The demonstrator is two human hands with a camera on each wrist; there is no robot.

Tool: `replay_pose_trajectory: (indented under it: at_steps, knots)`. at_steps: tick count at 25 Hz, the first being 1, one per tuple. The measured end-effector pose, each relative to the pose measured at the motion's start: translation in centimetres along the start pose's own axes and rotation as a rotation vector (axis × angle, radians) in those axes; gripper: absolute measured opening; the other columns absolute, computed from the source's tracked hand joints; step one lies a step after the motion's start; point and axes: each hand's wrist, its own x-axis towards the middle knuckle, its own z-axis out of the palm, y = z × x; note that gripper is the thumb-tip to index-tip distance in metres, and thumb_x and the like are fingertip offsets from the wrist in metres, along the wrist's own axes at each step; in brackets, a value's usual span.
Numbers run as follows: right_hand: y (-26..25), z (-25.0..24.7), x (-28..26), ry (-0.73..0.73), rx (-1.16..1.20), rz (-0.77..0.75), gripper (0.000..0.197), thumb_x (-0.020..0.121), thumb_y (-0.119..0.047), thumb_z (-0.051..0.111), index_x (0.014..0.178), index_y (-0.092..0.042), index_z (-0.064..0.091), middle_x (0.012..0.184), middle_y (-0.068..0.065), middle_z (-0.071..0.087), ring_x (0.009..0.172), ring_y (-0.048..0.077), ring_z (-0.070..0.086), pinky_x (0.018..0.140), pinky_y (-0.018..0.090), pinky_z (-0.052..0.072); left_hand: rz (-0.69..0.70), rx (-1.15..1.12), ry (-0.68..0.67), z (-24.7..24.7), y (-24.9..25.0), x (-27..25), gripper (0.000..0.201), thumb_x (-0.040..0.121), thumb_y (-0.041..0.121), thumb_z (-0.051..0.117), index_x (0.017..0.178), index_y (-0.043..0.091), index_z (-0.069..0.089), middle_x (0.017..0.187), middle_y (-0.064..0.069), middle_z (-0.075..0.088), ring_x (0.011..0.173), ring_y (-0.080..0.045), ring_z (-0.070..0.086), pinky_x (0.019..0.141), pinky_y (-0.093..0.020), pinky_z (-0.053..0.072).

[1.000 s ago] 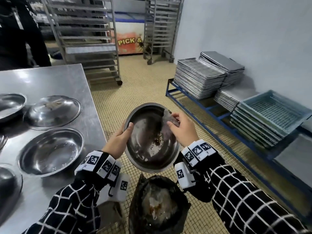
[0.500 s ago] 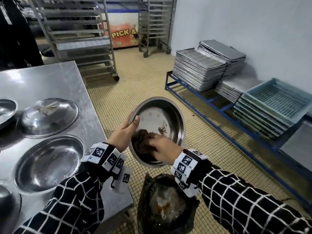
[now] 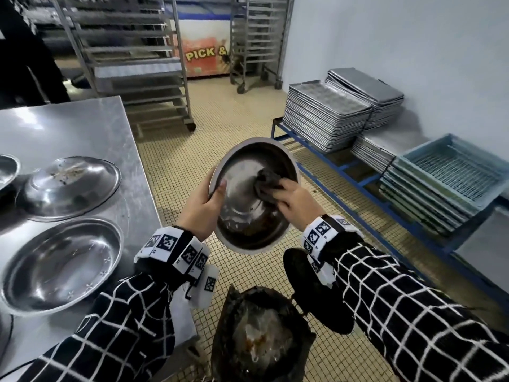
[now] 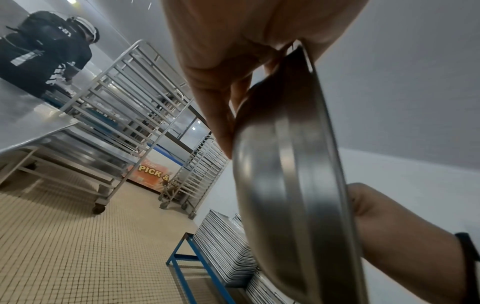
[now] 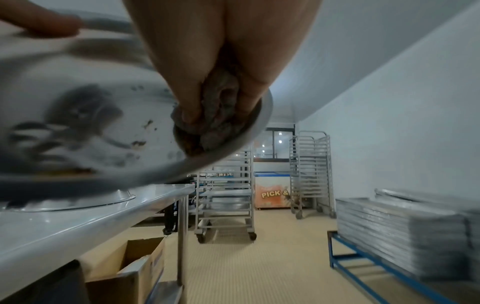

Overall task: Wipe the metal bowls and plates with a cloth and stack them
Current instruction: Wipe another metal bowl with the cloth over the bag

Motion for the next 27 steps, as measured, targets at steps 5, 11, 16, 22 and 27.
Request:
replay_pose_trajectory:
  at_steps: [5, 11, 16, 22, 27]
  knots:
    - [0.0, 1.6, -1.8, -0.139, 0.217, 0.033, 0.040, 0.093, -0.001, 0.051, 0.130, -0.013, 0.058, 0.134, 0.016, 0.050, 0.121, 0.030, 0.048, 0.100, 0.024, 0.035, 0.149, 0.213, 0.041, 2.1, 0.2, -0.1, 0.044, 0.099, 0.034, 0.039, 0.142, 0.044, 0.031, 0.133, 0.004, 0.052, 0.117, -0.014, 0.054, 0.096, -0.041, 0.051]
    - [0.6, 1.5, -2.2, -0.209, 0.286, -0.040, 0.026, 0.090, 0.003, 0.056, 0.114, -0.001, 0.065, 0.104, 0.005, 0.064, 0.096, 0.013, 0.058, 0.081, 0.016, 0.044, 0.364, 0.533, 0.028, 4.4, 0.1, 0.7, 0.050, 0.096, 0.028, 0.037, 0.143, 0.044, 0.027, 0.127, 0.000, 0.052, 0.110, -0.015, 0.053, 0.094, -0.035, 0.047]
    - [1.7, -0.6, -3.1, -0.078, 0.290, 0.117, 0.019, 0.090, -0.009, 0.057, 0.104, -0.008, 0.070, 0.104, 0.009, 0.066, 0.094, 0.023, 0.061, 0.085, 0.029, 0.048, 0.299, 0.461, 0.023, 4.4, 0.4, 0.8, 0.055, 0.100, 0.016, 0.041, 0.139, 0.052, 0.028, 0.133, 0.003, 0.050, 0.120, -0.014, 0.050, 0.098, -0.039, 0.047]
    - [0.8, -3.4, 1.6, 0.275, 0.356, 0.077, 0.030, 0.087, -0.001, 0.059, 0.117, -0.003, 0.065, 0.118, 0.010, 0.060, 0.102, 0.019, 0.057, 0.096, 0.025, 0.045, 0.061, 0.204, 0.075, 3.7, 1.2, 0.4, 0.037, 0.101, 0.022, 0.039, 0.136, 0.033, 0.040, 0.105, -0.001, 0.064, 0.073, -0.008, 0.064, 0.060, -0.024, 0.054]
    - [0.1, -0.1, 0.1, -0.047, 0.407, -0.207, 0.031, 0.085, -0.001, 0.062, 0.114, -0.010, 0.069, 0.128, 0.007, 0.056, 0.115, 0.013, 0.050, 0.106, 0.017, 0.034, 0.040, 0.049, 0.138, 3.7, 1.5, 0.4, 0.042, 0.099, 0.031, 0.041, 0.140, 0.021, 0.043, 0.108, 0.001, 0.065, 0.092, -0.012, 0.067, 0.067, -0.019, 0.054]
